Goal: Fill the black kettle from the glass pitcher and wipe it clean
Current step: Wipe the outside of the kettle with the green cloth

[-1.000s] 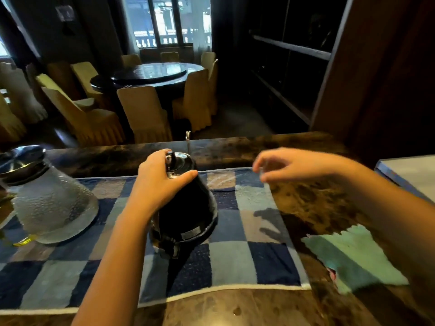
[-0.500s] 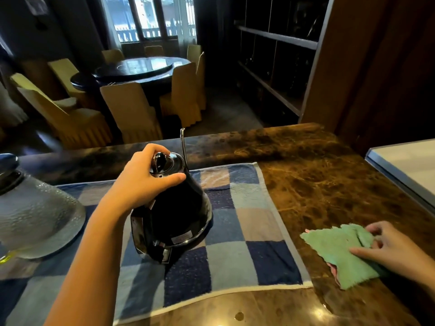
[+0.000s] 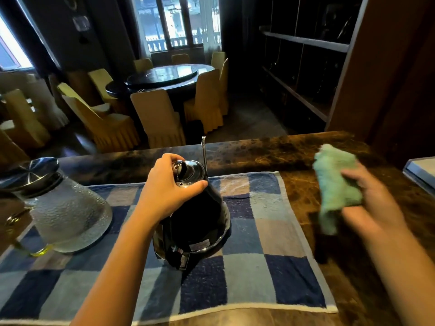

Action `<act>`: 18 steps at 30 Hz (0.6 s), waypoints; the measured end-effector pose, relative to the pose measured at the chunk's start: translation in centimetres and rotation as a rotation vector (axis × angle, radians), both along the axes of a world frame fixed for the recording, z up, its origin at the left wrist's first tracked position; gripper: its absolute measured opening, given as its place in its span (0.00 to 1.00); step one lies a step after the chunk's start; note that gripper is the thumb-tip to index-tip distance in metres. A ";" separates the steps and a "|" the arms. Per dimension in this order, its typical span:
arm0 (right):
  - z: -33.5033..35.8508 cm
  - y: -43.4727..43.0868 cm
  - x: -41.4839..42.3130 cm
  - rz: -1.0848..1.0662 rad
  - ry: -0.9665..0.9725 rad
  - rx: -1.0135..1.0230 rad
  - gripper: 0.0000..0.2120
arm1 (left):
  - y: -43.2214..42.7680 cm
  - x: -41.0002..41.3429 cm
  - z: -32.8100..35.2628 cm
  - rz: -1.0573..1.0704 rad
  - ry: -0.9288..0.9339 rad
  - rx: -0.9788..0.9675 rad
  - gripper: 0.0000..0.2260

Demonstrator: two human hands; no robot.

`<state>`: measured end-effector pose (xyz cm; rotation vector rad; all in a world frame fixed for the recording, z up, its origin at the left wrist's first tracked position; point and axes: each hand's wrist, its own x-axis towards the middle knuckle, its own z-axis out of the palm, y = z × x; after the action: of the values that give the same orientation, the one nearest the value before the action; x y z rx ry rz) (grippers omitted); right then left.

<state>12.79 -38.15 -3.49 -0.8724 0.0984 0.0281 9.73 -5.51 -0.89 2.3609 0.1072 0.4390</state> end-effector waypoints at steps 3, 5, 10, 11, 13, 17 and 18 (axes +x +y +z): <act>-0.2 6.1 1.0 0.119 -0.006 -0.008 0.12 | 0.1 -0.1 -0.1 0.010 0.010 0.019 0.29; -0.1 10.0 0.2 0.315 -0.070 0.019 0.10 | 0.1 0.0 -0.1 0.003 0.007 -0.005 0.25; -4.0 16.4 -0.5 0.276 -0.380 -0.508 0.13 | 0.1 0.3 -0.1 0.026 0.029 -0.073 0.24; -4.5 17.1 0.1 0.216 -0.425 -0.578 0.11 | 0.1 0.3 -0.1 0.032 0.031 -0.062 0.26; -4.9 18.5 1.5 0.192 -0.464 -0.594 0.06 | 0.1 0.3 -0.1 0.034 0.038 -0.048 0.29; -4.8 20.9 4.3 0.332 -0.430 -0.497 0.13 | 0.2 0.5 -0.4 0.049 0.038 -0.011 0.23; -5.3 21.0 4.8 0.365 -0.399 -0.504 0.16 | 0.4 0.5 -0.5 0.043 0.039 -0.005 0.24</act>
<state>17.62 -17.12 -8.82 -1.3733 -0.4466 0.1745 10.20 -5.16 -1.40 2.3662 0.1769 0.4127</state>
